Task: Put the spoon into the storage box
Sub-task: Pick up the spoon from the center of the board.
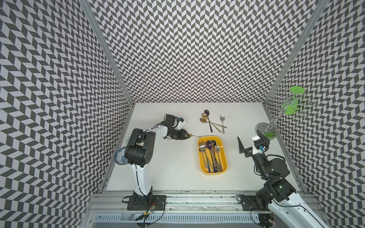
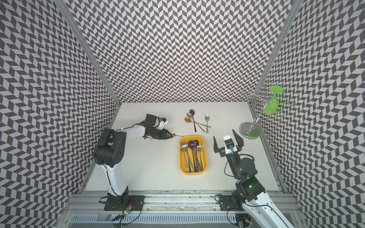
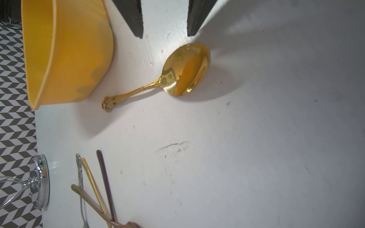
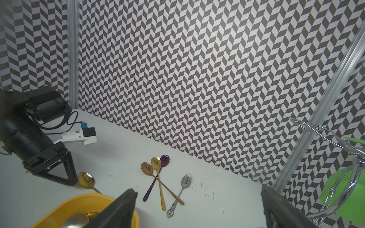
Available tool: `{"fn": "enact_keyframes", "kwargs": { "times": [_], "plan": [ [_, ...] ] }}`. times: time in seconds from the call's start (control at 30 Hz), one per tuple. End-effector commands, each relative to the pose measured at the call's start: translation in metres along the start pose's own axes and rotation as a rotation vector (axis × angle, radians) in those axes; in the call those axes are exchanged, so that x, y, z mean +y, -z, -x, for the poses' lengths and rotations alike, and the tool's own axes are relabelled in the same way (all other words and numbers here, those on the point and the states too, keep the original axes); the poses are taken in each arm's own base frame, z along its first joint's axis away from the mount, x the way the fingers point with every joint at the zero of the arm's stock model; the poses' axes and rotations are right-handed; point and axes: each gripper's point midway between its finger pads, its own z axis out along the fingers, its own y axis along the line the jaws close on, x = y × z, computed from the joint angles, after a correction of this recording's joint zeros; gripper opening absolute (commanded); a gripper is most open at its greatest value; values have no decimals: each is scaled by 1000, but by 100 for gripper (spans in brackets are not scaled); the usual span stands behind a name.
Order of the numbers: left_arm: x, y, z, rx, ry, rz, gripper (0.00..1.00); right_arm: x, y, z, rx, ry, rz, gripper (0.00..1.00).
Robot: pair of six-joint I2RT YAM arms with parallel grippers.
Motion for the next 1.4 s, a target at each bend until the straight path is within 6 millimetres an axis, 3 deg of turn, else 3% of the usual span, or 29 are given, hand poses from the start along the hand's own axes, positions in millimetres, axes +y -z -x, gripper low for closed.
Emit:
{"fn": "enact_keyframes", "kwargs": {
  "times": [0.0,0.27,0.63,0.9,1.17,1.37],
  "plan": [
    [8,-4,6,6,32,28,40,-9,3,13,-62,-9,-37,100],
    [16,-5,9,5,46,52,47,-10,4,12,-57,-9,-44,100],
    [28,-20,9,41,87,42,38,-11,4,13,-66,-9,-53,100],
    [17,-11,20,13,62,17,0,-9,5,14,-72,-9,-40,100],
    [-3,25,53,-80,-41,37,0,-8,4,13,-70,-5,-38,100],
    [-18,74,91,-206,-147,125,0,-8,4,12,-71,-2,-37,100]
  ]
}}
